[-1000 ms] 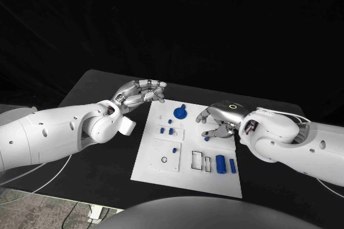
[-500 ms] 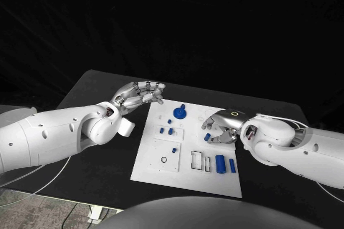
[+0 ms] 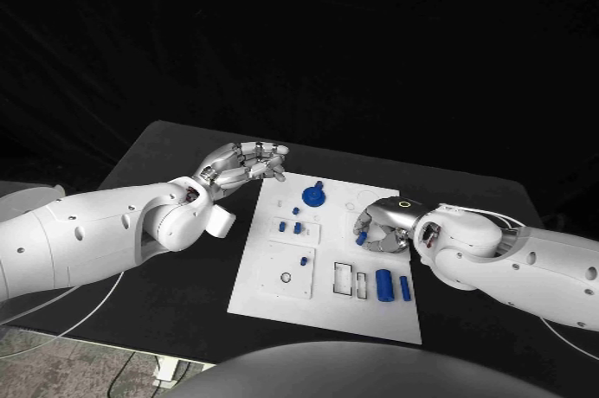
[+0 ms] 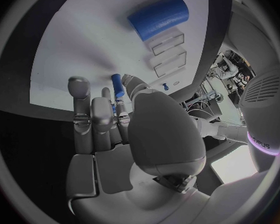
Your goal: Assemble the parts on the task board
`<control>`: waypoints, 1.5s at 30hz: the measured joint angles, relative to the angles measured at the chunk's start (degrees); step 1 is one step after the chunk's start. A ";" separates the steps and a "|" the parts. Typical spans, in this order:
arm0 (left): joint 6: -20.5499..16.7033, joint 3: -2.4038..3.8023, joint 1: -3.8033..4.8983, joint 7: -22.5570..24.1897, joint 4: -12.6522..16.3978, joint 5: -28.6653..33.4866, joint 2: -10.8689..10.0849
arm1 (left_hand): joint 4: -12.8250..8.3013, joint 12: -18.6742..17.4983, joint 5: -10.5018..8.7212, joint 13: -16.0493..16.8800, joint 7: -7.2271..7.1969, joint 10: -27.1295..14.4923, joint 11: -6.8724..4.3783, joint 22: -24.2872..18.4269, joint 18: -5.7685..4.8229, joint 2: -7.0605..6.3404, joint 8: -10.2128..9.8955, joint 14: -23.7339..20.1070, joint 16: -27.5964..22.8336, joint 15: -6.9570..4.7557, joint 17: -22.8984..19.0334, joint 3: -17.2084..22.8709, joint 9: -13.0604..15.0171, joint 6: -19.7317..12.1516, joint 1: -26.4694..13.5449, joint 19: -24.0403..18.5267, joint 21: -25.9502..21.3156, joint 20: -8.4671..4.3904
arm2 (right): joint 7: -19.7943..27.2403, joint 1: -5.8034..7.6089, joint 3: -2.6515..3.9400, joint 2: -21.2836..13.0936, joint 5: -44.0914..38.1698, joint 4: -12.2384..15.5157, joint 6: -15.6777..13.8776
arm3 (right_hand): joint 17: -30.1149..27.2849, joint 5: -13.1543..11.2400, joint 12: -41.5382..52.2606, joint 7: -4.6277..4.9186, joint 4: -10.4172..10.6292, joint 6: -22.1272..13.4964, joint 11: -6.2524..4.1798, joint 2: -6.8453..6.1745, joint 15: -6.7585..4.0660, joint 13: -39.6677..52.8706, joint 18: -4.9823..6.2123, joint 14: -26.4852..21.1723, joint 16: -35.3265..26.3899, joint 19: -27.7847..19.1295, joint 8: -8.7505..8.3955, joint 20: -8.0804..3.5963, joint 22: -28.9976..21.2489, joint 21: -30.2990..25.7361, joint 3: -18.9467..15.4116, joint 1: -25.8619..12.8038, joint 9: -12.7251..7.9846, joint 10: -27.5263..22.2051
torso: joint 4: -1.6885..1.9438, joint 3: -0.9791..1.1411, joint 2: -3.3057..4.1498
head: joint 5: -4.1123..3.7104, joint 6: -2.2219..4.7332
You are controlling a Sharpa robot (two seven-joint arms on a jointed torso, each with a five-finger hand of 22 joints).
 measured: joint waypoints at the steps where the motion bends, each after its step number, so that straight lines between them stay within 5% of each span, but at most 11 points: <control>1: 0.04 0.00 0.00 0.00 -0.01 0.00 0.00 | 0.00 0.00 0.00 0.00 0.00 0.00 0.00 0.00 0.00 0.00 0.00 0.00 0.00 0.00 0.00 0.00 0.00 0.00 0.00 0.00 0.00 0.00 | 0.27 -0.14 0.00 0.14 0.07 -0.34 -0.20 | -0.21 0.09 0.00 0.05 -0.22 0.74 -0.02 0.07 0.00 -0.14 0.00 0.00 0.00 0.00 0.34 0.00 0.00 0.00 0.44 0.33 0.20 0.77 | 0.00 -0.01 0.00 | 0.02 0.00; 14: 0.17 0.00 -0.09 0.01 -0.12 0.00 0.10 | 0.00 0.00 0.00 -0.10 0.00 0.00 0.00 0.05 0.00 0.00 0.00 0.00 0.00 0.00 -0.06 0.00 0.00 0.00 0.00 0.00 0.00 0.00 | 3.00 -0.71 -0.04 0.56 0.93 -1.44 -3.61 | -0.38 -1.69 -0.85 1.06 -1.80 6.25 -1.89 0.43 -0.73 -2.13 0.00 0.30 -0.03 0.31 3.22 -0.31 -0.01 1.64 3.21 0.71 1.74 9.67 | -0.04 0.00 -0.05 | 0.12 0.00; 24: 0.18 0.00 -0.15 -0.02 -0.16 0.01 0.12 | 0.00 0.00 0.00 -0.17 0.00 0.00 0.00 0.05 0.00 0.01 0.24 0.00 0.00 0.00 -0.06 0.00 -0.01 0.00 0.01 0.00 0.00 0.00 | 4.20 -0.75 -0.14 -0.09 1.31 -0.86 -7.22 | -0.98 -2.40 -1.67 0.93 -2.26 7.41 -2.66 0.28 -1.14 -2.84 0.00 0.30 -0.38 0.39 3.45 -1.04 -0.01 1.67 3.67 1.20 1.73 12.57 | -0.08 0.01 -0.10 | 0.65 0.00; 36: 0.18 0.01 -0.19 -0.13 -0.38 0.03 0.47 | 0.00 0.00 0.00 -0.23 0.00 0.00 0.00 0.04 0.00 0.31 0.24 0.00 0.00 0.00 -0.12 0.00 -0.06 0.00 0.31 0.00 -0.27 0.00 | 3.59 4.29 0.00 -3.19 2.00 8.30 -8.20 | -2.10 -2.02 -2.77 0.85 -2.65 7.48 -2.66 0.43 -1.33 -3.35 0.00 0.10 -1.37 -0.02 3.89 -1.45 -0.02 0.24 3.90 2.09 1.73 13.00 | 0.05 -0.02 -0.10 | 0.87 0.00; 41: 0.20 0.01 -0.24 -0.18 -0.52 0.04 0.70 | 0.00 0.00 0.00 -0.24 0.00 0.22 0.21 0.04 0.00 0.31 0.23 0.00 0.00 0.00 -0.11 0.00 -0.06 0.00 0.31 0.00 -0.27 0.00 | 3.16 4.62 0.00 -1.65 2.54 11.04 -6.78 | -2.37 -1.79 -3.16 0.84 -2.76 7.47 -2.56 0.37 -1.54 -3.40 0.00 -0.11 -1.71 -0.02 3.89 -1.45 -0.02 0.10 4.00 2.16 1.73 13.29 | -0.01 0.01 -0.09 | 0.74 0.00; 45: 0.28 0.01 -0.46 -0.20 -0.81 0.04 0.95 | 0.00 0.00 0.00 -0.28 0.00 0.22 0.21 0.03 0.00 0.31 0.23 -0.20 0.00 0.20 -0.11 0.00 -0.05 0.00 0.31 0.00 -0.27 0.00 | 3.09 3.44 0.00 1.78 2.74 11.25 -5.98 | -2.43 -1.57 -3.33 0.84 -2.92 7.46 -2.66 0.34 -1.54 -3.69 0.00 -0.11 -1.71 -0.02 3.89 -1.45 -0.03 -0.10 4.16 2.18 1.73 13.38 | -0.07 0.02 -0.08 | 0.54 0.00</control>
